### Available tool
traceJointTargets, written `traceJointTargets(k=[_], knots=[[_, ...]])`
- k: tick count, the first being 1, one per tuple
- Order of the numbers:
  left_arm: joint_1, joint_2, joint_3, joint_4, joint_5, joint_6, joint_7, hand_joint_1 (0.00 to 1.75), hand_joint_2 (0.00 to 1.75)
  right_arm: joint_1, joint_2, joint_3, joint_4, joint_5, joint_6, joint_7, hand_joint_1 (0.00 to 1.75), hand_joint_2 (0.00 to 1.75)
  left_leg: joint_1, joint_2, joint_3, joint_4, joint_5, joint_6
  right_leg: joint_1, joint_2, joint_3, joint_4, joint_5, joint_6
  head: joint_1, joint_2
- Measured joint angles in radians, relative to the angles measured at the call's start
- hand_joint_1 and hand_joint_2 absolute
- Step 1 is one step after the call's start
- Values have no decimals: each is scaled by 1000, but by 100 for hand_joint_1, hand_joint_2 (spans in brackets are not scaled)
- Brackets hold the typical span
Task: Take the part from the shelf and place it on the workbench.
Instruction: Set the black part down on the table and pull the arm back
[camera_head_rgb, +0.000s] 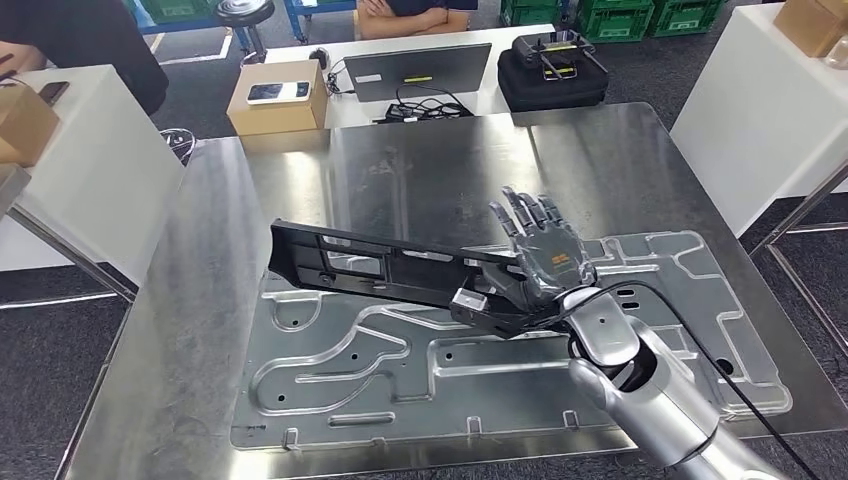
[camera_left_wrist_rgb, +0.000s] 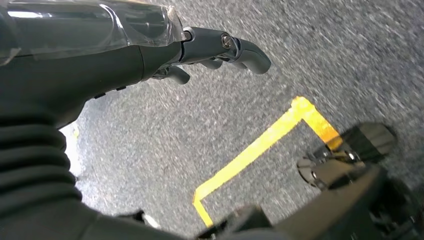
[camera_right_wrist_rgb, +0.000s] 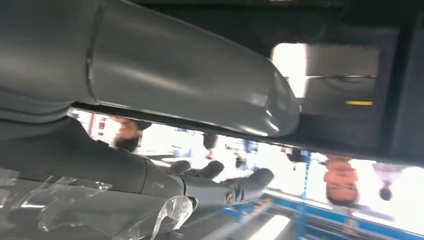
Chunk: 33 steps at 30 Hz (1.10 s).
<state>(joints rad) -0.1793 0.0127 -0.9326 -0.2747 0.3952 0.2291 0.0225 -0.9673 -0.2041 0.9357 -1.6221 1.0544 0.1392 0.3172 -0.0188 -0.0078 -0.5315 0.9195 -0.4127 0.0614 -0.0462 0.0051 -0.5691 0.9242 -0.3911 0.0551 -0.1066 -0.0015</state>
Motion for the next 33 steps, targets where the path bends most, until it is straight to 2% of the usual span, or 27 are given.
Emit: traceJointTargets(k=[1, 3, 5, 6, 9, 10, 11, 13, 14, 15, 17, 18, 19, 21, 22, 23, 24, 26, 27, 28, 29, 31, 33], knots=[[1, 0, 0, 0, 0, 0, 0, 0, 0, -3, -8, -11, -2, -3, -3, 11, 0, 0, 4, 1, -18, 39, -22, -6, -2, -1, 1, -1, 0, -3, 0, 0], [5, 1, 0, 0, 0, -1, -1, 0, 0, -9, -22, -35, -5, -8, -8, 20, 0, 0, 12, 2, -84, 182, -88, -20, -2, -2, 1, -1, -1, -7, 0, 0], [9, 1, 0, 0, 0, -3, -1, 0, 0, -11, -31, -49, -8, -12, -11, 19, 0, 0, 19, 2, -147, 311, -132, -27, -2, -2, 2, -1, -2, -8, 0, 0], [10, 1, 0, 0, 0, -4, -1, 0, 0, -11, -34, -52, -9, -13, -11, 18, 0, 0, 20, 2, -162, 339, -139, -28, -2, -1, 2, -1, -2, -9, 0, 0], [11, 1, 0, 0, 0, -4, 0, 0, 0, -11, -35, -52, -9, -14, -11, 16, 0, 0, 20, 2, -167, 348, -139, -28, -2, -1, 2, -1, -2, -9, 0, 0], [11, 1, 0, 0, 0, -6, 1, 0, 0, -10, -36, -52, -10, -15, -9, 11, 0, 0, 21, 2, -164, 336, -128, -27, -2, 0, 3, -1, -2, -9, 0, 0], [10, 2, 0, 0, 0, -9, 3, 0, 0, -9, -36, -52, -10, -16, -6, 4, 0, 0, 19, 2, -145, 288, -98, -23, -2, 1, 5, -2, -3, -8, 0, 0], [3, 7, 0, 0, -2, -17, 7, 0, 0, -2, -34, -50, -10, -15, 7, -21, 0, 0, 6, 2, -65, 96, -9, 5, -1, 3, 14, -10, -2, -4, 0, 0], [-1, 11, 0, 0, -2, -20, 8, 0, 0, 4, -32, -49, -9, -15, 12, -31, 0, 0, -2, 2, -30, 14, 23, 19, -2, 2, 18, -15, -2, 0, 0, 0], [-4, 14, 0, 0, -3, -22, 8, 0, 0, 10, -29, -47, -8, -15, 16, -40, 0, 0, -8, 2, -9, -35, 38, 31, -3, 0, 21, -21, 0, 6, 0, 0], [-6, 17, 0, 0, -4, -26, 9, 0, 0, 18, -25, -43, -7, -15, 18, -50, 0, 0, -4, 2, 3, -55, 49, 34, -1, -3, 20, -19, -6, 16, 0, 0], [-6, 17, 0, 0, -4, -28, 9, 0, 0, 20, -23, -42, -6, -16, 17, -54, 0, 0, -1, 2, 10, -67, 57, 36, 1, -4, 10, 6, -24, 18, 1, 0], [-7, 17, 0, 0, -4, -30, 9, 0, 0, 22, -22, -40, -6, -17, 17, -57, 0, 0, 2, 2, 17, -77, 63, 35, 4, -4, -10, 55, -54, 17, 1, 0], [-7, 17, 0, 0, -4, -33, 8, 0, 0, 29, -22, -35, -3, -19, 17, -62, 0, 0, 1, 2, 17, -77, 65, 37, 7, -4, -76, 204, -126, 15, 1, 0], [-6, 17, 0, 0, -4, -34, 8, 0, 0, 34, -22, -32, 0, -20, 17, -62, 0, 0, -1, 1, 17, -76, 65, 36, 8, -4, -104, 260, -144, 16, 1, 0], [-4, 17, 0, 0, -4, -34, 8, 0, 0, 38, -21, -29, 2, -21, 17, -63, 0, 0, -2, 1, 16, -73, 64, 36, 9, -4, -116, 283, -144, 16, 1, 0], [-3, 17, 0, 0, -4, -35, 8, 0, 0, 41, -21, -27, 3, -22, 16, -63, 0, 0, -3, 0, 15, -69, 62, 35, 9, -4, -108, 264, -124, 16, 1, 0], [-1, 17, 0, 0, -6, -35, 5, 0, 0, 42, -21, -25, 6, -23, 14, -63, 0, 0, -4, -1, 14, -57, 54, 28, 9, -5, -42, 131, -56, 15, 1, 0], [-1, 17, 0, 0, -7, -35, 2, 0, 0, 41, -21, -24, 7, -23, 13, -63, 0, 0, -7, -1, 10, -46, 47, 24, 8, -4, -9, 62, -30, 13, 1, 0], [-2, 17, 0, 0, -9, -35, 0, 0, 0, 41, -20, -24, 8, -23, 12, -64, 0, 0, -10, 0, 7, -38, 42, 20, 8, -4, 14, 16, -14, 10, 1, 0], [-3, 17, 0, 0, -10, -34, -2, 0, 0, 41, -19, -23, 8, -23, 11, -64, 0, 0, -13, 0, 4, -33, 39, 17, 8, -4, 23, -4, -11, 7, 1, 0], [-3, 17, 0, 0, -12, -35, -5, 0, 0, 43, -17, -22, 9, -23, 10, -64, 0, 0, -13, 1, 1, -29, 36, 14, 8, -4, 22, -8, -9, -2, 0, 0], [-2, 17, 0, 0, -14, -35, -7, 0, 0, 41, -15, -21, 10, -23, 10, -64, 0, 0, -7, 1, -16, 10, 9, 2, 7, -4, 21, -8, -5, -10, 0, 0]])
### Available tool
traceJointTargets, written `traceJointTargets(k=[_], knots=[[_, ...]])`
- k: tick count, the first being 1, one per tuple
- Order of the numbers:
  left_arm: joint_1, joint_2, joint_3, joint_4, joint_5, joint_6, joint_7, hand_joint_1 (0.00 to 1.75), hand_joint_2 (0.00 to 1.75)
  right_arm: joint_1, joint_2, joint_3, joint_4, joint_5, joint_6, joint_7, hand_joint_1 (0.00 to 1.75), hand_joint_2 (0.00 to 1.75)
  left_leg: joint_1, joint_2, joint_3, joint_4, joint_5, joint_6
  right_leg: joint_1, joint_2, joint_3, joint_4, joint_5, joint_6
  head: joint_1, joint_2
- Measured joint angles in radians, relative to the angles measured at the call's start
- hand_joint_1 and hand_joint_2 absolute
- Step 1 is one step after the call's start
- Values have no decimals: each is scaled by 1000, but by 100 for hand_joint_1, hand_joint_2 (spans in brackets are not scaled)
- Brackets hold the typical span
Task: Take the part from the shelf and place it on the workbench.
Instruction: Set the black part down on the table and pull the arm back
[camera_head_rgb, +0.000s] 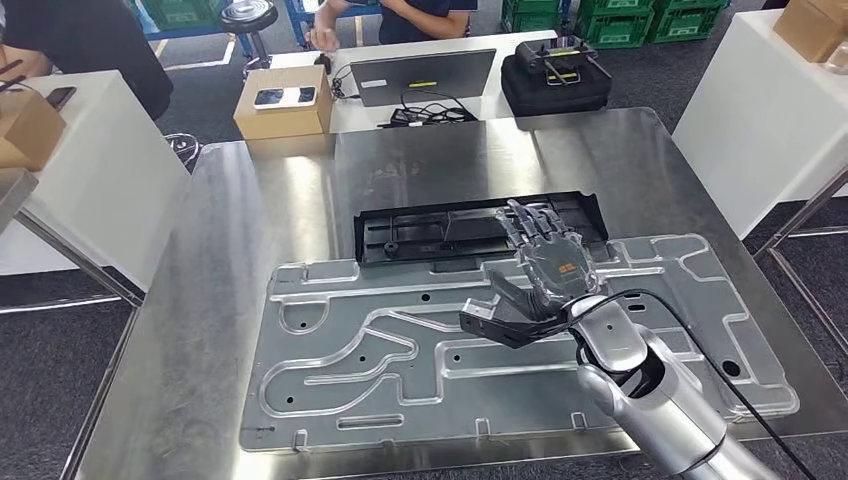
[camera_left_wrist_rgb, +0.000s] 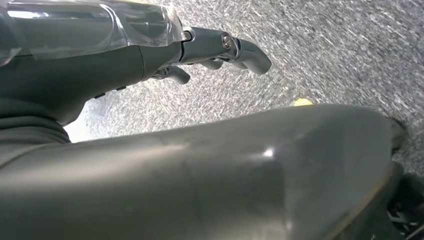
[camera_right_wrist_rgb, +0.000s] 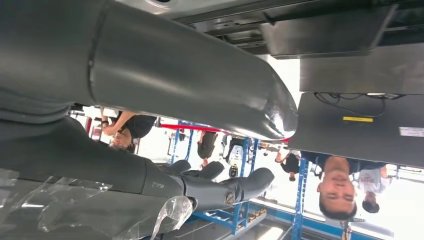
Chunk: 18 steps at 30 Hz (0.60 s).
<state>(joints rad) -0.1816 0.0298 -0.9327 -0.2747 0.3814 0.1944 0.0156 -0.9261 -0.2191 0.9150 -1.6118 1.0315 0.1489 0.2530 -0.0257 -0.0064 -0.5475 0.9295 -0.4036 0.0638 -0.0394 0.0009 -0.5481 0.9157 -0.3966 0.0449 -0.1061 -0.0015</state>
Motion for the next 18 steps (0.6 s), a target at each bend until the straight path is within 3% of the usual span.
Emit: traceJointTargets(k=[3, 4, 5, 6, 7, 10, 12, 14, 16, 18], knots=[[-1, -1, 0, 0, 0, 2, -1, 0, 0, -1, 4, 1, 3, 0, -2, -1, 0, 0, 14, 1, -89, 201, -104, -24, -1, -2, -4, 0, 5, -7, 0, 0], [0, -1, 0, 0, 0, 2, -1, 0, 0, -1, 5, 2, 5, 0, -2, -1, 0, 0, 18, 1, -117, 266, -128, -27, -1, -3, -5, 0, 6, -8, 0, 0], [1, -2, 0, 0, 0, 2, -1, 0, 0, -1, 6, 4, 6, 0, -2, -2, 0, 0, 20, 1, -130, 297, -136, -28, 0, -4, -6, 0, 7, -9, 0, 0], [2, -3, 0, 0, 1, 2, -1, 0, 0, -2, 7, 5, 8, 0, -2, -2, 0, 0, 20, 0, -121, 284, -125, -26, 0, -4, -7, 0, 8, -9, 0, 0], [1, -4, 0, 0, 1, 3, -1, 0, 0, -3, 8, 5, 10, 0, -3, -2, 0, 0, 19, 0, -93, 230, -97, -20, 1, -3, -7, 0, 9, -9, 0, 0], [-4, -3, 0, 0, 2, 5, -2, 0, 0, -13, 12, 6, 13, 1, -5, -3, 0, 0, 2, 1, 26, 3, -10, 15, 0, -2, -10, -3, 17, -4, 0, 0], [-6, -2, 1, 0, 4, 6, -4, 0, 0, -17, 13, 6, 16, 1, -7, -3, 0, 0, -8, 1, 45, -45, 5, 27, -4, -3, -14, -6, 25, 6, 0, 0], [-6, -3, 1, 0, 5, 7, -4, 0, 0, -17, 14, 6, 19, 2, -8, -3, 0, 0, -8, 3, 44, -58, 23, 31, -5, -4, -17, -10, 28, 19, 0, 0], [-6, -4, 1, 0, 6, 7, -5, 0, 0, -19, 14, 6, 21, 3, -9, -3, 0, 0, -1, 6, 45, -82, 47, 35, 1, -3, -37, 33, -17, 25, 0, 0], [-7, -5, 1, 0, 9, 7, -5, 0, 0, -19, 14, 7, 23, 4, -10, -4, 0, 0, 3, 7, 35, -89, 63, 36, 6, -1, -85, 163, -110, 28, 1, 0]])
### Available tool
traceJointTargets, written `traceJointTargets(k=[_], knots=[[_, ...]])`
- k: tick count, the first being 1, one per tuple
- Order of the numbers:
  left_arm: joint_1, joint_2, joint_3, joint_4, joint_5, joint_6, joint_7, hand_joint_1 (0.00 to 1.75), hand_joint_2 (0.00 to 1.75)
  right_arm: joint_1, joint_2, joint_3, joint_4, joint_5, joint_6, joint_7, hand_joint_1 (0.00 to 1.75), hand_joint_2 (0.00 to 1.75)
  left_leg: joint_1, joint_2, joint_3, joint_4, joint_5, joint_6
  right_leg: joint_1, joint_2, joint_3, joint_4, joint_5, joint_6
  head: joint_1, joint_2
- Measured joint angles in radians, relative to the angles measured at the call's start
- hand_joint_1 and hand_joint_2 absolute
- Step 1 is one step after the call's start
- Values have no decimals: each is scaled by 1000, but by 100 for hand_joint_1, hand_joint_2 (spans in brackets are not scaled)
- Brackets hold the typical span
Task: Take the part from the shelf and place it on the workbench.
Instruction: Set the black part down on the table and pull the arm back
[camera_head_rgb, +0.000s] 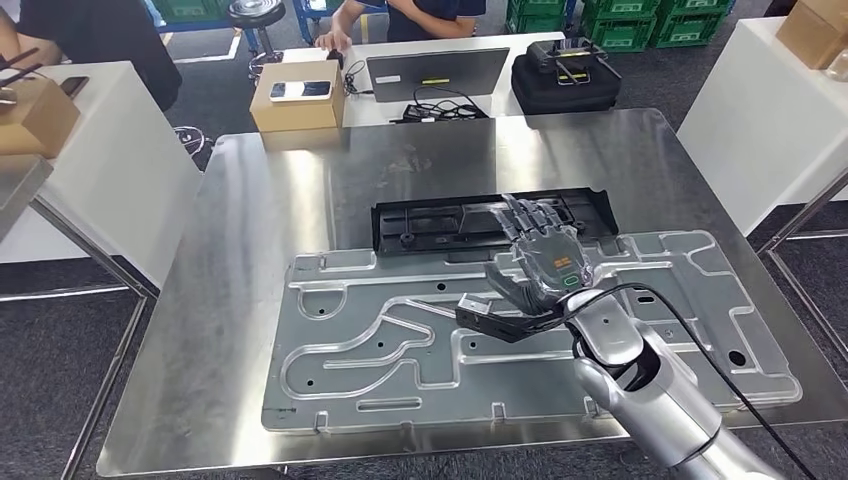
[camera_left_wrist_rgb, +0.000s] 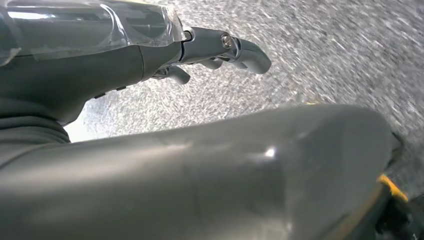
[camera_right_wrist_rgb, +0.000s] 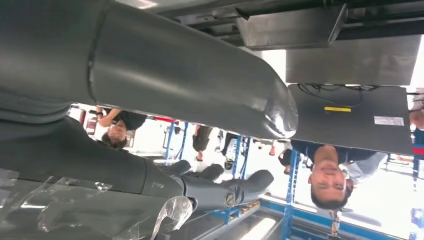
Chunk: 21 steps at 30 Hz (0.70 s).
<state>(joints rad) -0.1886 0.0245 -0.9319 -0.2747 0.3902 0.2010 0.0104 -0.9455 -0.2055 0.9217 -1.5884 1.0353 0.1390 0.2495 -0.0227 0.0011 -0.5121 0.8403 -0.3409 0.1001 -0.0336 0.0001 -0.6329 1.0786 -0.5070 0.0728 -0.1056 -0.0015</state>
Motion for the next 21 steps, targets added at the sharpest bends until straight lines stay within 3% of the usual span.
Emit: traceJointTargets(k=[1, 2, 3, 4, 6, 8, 11, 12, 13, 16, 17, 18, 19, 21], knots=[[0, -1, 0, 0, 1, 0, 0, 0, 0, 1, 0, 1, 1, 0, 0, 0, 0, 0, 0, 0, -9, 2, 5, 0, 0, 0, -23, 73, -38, 2, 0, 0], [1, -2, 0, 0, 2, 0, 0, 0, 0, 3, 0, 2, 3, 0, 0, -1, 0, 0, 0, 0, -18, 4, 11, -1, 0, 0, -34, 120, -57, 6, 0, 0], [2, -3, 0, 0, 2, 0, 0, 0, 0, 4, 0, 3, 5, 0, 0, -1, 0, 0, 1, 0, -28, 8, 16, -4, -1, 0, -27, 130, -55, 9, 0, 0], [2, -4, 0, 0, 2, 0, 0, 0, 0, 4, 0, 4, 6, 0, 0, -2, 0, 0, 3, 0, -38, 14, 20, -7, -2, -1, 1, 98, -36, 13, 0, 0], [2, -6, 0, 0, 2, 0, 0, 0, 0, 1, 0, 6, 8, 0, 0, -4, 0, 0, 5, 0, -60, 31, 25, -17, -10, -1, 97, -42, 13, 24, 0, 0], [1, -7, 1, 0, 3, 1, 0, 0, 0, -3, 1, 7, 8, -2, 0, -6, 0, 0, 0, -1, -78, 48, 32, -26, -16, 5, 156, -142, 40, 23, -1, 0], [2, -7, 1, 0, 4, 4, 0, 0, 0, -6, 3, 9, 12, -6, 1, -7, 0, 0, -4, -4, -98, 56, 52, -41, -19, 9, 142, -156, 55, 0, -1, 0], [4, -7, 1, 0, 4, 4, 0, 0, 0, -7, 4, 10, 14, -6, 1, -7, 0, 0, -2, -4, -109, 69, 39, -46, -19, 7, 133, -155, 62, -10, -1, 0], [4, -8, 1, 0, 4, 5, 0, 0, 0, -9, 4, 11, 15, -6, 2, -7, 0, 0, 2, -4, -126, 104, 8, -52, -20, 6, 122, -155, 70, -20, -1, 0], [4, -10, 1, 0, 4, 5, -1, 0, 0, -11, 5, 14, 17, -7, 3, -7, 0, 0, 13, -3, -192, 324, -140, -70, -14, 4, 93, -154, 94, -35, -1, 0], [4, -10, 1, 0, 4, 5, -2, 0, 0, -11, 4, 14, 18, -8, 4, -6, 0, 0, 14, -3, -202, 382, -166, -70, -11, 3, 84, -154, 101, -36, -1, 0], [4, -11, 1, 0, 4, 5, -3, 0, 0, -11, 4, 15, 18, -8, 4, -6, 0, 0, 13, -3, -196, 404, -171, -67, -7, 3, 76, -154, 108, -37, -1, 0], [4, -12, 1, 0, 4, 5, -4, 0, 0, -11, 4, 16, 18, -9, 4, -6, 0, 0, 10, -4, -169, 383, -159, -59, -2, 3, 68, -155, 116, -38, -1, 0], [2, -11, 1, 0, 4, 5, -5, 0, 0, -14, 5, 16, 18, -10, 5, -6, 0, 0, -8, -5, -66, 240, -112, -23, 5, 4, 57, -161, 132, -40, -1, 0]])
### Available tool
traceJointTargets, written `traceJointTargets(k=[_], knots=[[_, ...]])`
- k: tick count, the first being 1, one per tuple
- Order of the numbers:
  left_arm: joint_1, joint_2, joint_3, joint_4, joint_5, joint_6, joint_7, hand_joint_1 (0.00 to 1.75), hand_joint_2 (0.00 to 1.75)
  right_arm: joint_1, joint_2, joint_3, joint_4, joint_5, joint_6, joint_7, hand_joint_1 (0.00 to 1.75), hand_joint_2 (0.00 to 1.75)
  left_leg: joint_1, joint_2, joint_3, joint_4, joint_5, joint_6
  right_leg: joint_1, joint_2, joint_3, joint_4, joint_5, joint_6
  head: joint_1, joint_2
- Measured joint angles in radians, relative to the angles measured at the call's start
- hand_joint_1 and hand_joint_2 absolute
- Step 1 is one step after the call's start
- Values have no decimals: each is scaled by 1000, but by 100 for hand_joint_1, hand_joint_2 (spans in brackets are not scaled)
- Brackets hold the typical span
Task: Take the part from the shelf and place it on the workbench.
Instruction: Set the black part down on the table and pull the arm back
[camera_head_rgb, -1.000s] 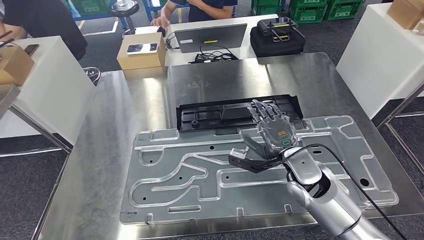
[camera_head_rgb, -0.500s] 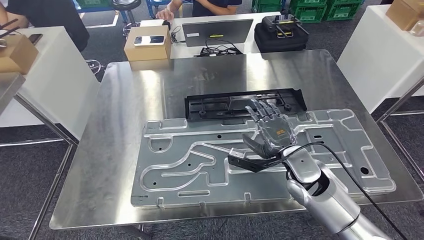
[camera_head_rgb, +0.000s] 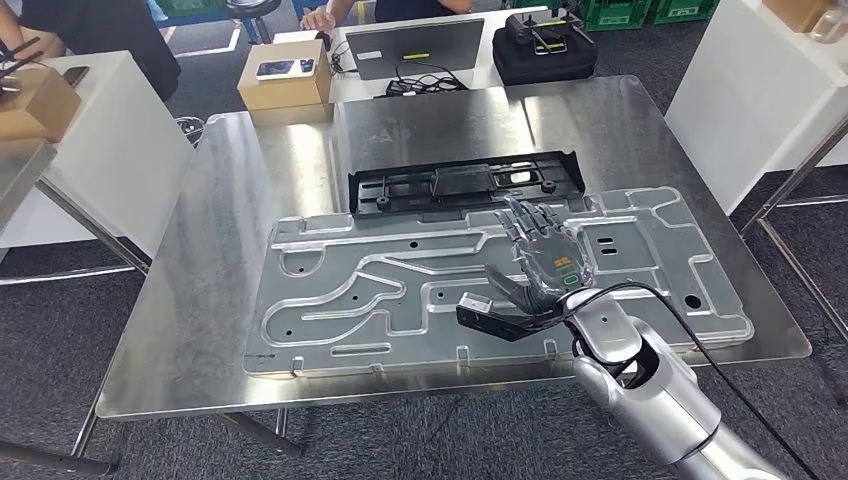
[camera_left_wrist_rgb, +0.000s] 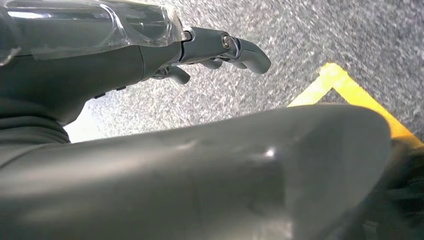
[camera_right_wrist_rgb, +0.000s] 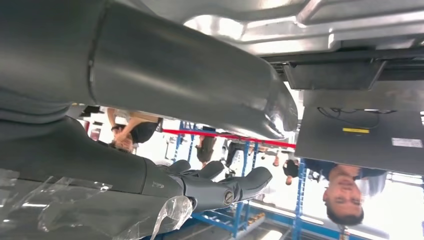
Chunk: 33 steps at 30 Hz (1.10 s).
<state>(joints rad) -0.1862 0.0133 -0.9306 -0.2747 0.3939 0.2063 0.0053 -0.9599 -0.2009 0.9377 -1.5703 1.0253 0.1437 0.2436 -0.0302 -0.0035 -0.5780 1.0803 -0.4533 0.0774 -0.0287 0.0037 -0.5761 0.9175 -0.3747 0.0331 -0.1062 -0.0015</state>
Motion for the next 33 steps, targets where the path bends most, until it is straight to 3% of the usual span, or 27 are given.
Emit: traceJointTargets(k=[2, 3, 4, 6, 7, 8, 10, 11, 12, 13, 15, 16, 17, 18, 19, 21, 22, 24, 26, 27, 28, 29, 31, 33], knots=[[-5, 1, 0, -1, -1, 1, -1, 0, 0, -5, -1, 0, 0, -2, 1, 1, 0, 0, -26, 3, 108, -161, 25, 37, 3, 2, -6, -10, 18, 1, 0, 0], [-9, 2, 1, -2, -1, 2, -1, 0, 0, -7, -2, 0, 0, -2, 1, 2, 0, 0, -36, 2, 135, -206, 29, 43, 3, 2, -9, -13, 27, 1, 0, 0], [-11, 1, 1, -2, -2, 2, -1, 0, 0, -9, -3, 0, 0, -3, 2, 3, 0, 0, -39, 2, 144, -225, 32, 42, 3, 3, -12, -15, 35, 2, -1, 0], [-10, -1, 1, -2, -2, 2, 0, 0, 0, -9, -4, 0, 1, -4, 2, 4, 0, 0, -32, -1, 136, -245, 54, 36, 7, 4, -26, -13, 36, 6, -1, 0], [-10, -2, 1, -2, -2, 2, 0, 0, 0, -10, -6, 0, 2, -5, 2, 4, 0, 0, -27, 1, 129, -253, 66, 36, 9, 5, -39, 7, 11, 10, -1, 0], [-10, -3, 1, -2, -3, 1, 0, 0, 0, -10, -8, 0, 3, -5, 2, 4, 0, 0, -23, 2, 122, -260, 78, 36, 11, 6, -58, 49, -30, 14, -1, 0], [-10, -6, 0, -2, -5, 0, 1, 0, 0, -9, -11, 0, 6, -6, 2, 3, 0, 0, -19, 4, 96, -253, 94, 35, 9, 5, -102, 190, -129, 21, -1, 0], [-10, -8, 0, -2, -6, 0, 1, 0, 0, -6, -12, 0, 8, -7, 2, 4, 0, 0, -16, 5, 82, -247, 101, 32, 7, 4, -118, 259, -155, 26, 0, 0], [-9, -9, 0, -2, -6, 0, 2, 0, 0, -4, -13, 0, 10, -7, 2, 4, 0, 0, -13, 6, 66, -240, 108, 28, 5, 4, -123, 305, -158, 31, -1, 0], [-9, -11, 0, -2, -7, -1, 3, 0, 0, -2, -14, 0, 12, -8, 2, 4, 0, 0, -8, 7, 49, -231, 115, 23, 2, 3, -111, 317, -138, 39, -1, 0], [-10, -11, 0, -2, -9, -1, 6, 0, 0, 0, -14, 0, 14, -8, 1, 4, 0, 0, 4, 9, 16, -209, 126, 10, -12, 0, -36, 235, -82, 62, -1, 0], [-10, -9, 0, -2, -10, 0, 7, 0, 0, -1, -14, 0, 15, -9, 1, 4, 0, 0, 6, 9, 1, -197, 130, 3, -19, 0, 17, 161, -72, 76, -1, 0], [-10, -7, 0, -2, -11, 0, 7, 0, 0, -1, -14, 0, 15, -9, 0, 4, 0, 0, 6, 9, -11, -189, 137, -3, -25, 1, 61, 93, -76, 81, 0, 0], [-10, -6, 1, -2, -12, 0, 8, 0, 0, 0, -14, 0, 16, -10, 0, 4, 0, 0, 4, 8, -21, -184, 147, -10, -29, 2, 88, 44, -84, 81, 0, 0], [-10, -5, 1, -2, -12, 0, 8, 0, 0, 0, -14, 0, 17, -11, -1, 5, 0, 0, 2, 7, -29, -184, 160, -14, -29, 4, 96, 18, -89, 73, 0, 0], [-8, -5, 0, -2, -13, 0, 9, 0, 0, 3, -15, 1, 20, -14, 0, 7, 0, 0, 3, 5, -48, -184, 173, -23, -31, 3, 77, 13, -78, 51, 0, 0], [-6, -4, 0, -1, -13, -1, 10, 0, 0, 4, -16, 1, 21, -15, 0, 7, 0, 0, 6, 5, -62, -163, 152, -28, -32, 2, 66, 13, -71, 39, 0, 0], [-3, -4, 0, -1, -13, -2, 10, 0, 0, 5, -17, 2, 23, -17, 0, 8, 0, 0, 15, 4, -102, -47, 59, -44, -31, 1, 49, 12, -56, 22, 0, 0], [-4, -4, 0, -1, -13, -3, 10, 0, 0, 5, -18, 2, 24, -18, 0, 9, 0, 0, 21, 4, -138, 109, -27, -53, -27, -1, 35, 12, -42, 16, -1, 0], [-5, -4, 0, -1, -13, -4, 10, 0, 0, 6, -19, 2, 24, -18, 0, 10, 0, 0, 22, 4, -141, 155, -41, -53, -24, -2, 29, 12, -36, 15, -1, 0], [-5, -5, 0, -1, -13, -5, 10, 0, 0, 5, -19, 3, 24, -19, 0, 10, 0, 0, 21, 4, -126, 161, -36, -49, -21, -2, 22, 12, -29, 14, -1, 0], [-6, -5, 0, -1, -13, -6, 10, 0, 0, 4, -19, 3, 24, -19, 0, 10, 0, 0, 18, 4, -92, 127, -16, -40, -16, -2, 15, 11, -21, 13, -1, 0], [-11, -4, 0, -1, -14, -6, 10, 0, 0, -1, -19, 3, 24, -19, 0, 10, 0, 0, 3, 1, 21, -25, 22, -8, -11, -1, 5, 4, -3, 11, -1, 0], [-21, -2, 1, -1, -14, -6, 10, 0, 0, -7, -21, 3, 24, -19, -1, 10, 0, 0, -16, -2, 119, -173, 26, 17, -11, -2, -3, -3, 17, 16, -1, 0]])
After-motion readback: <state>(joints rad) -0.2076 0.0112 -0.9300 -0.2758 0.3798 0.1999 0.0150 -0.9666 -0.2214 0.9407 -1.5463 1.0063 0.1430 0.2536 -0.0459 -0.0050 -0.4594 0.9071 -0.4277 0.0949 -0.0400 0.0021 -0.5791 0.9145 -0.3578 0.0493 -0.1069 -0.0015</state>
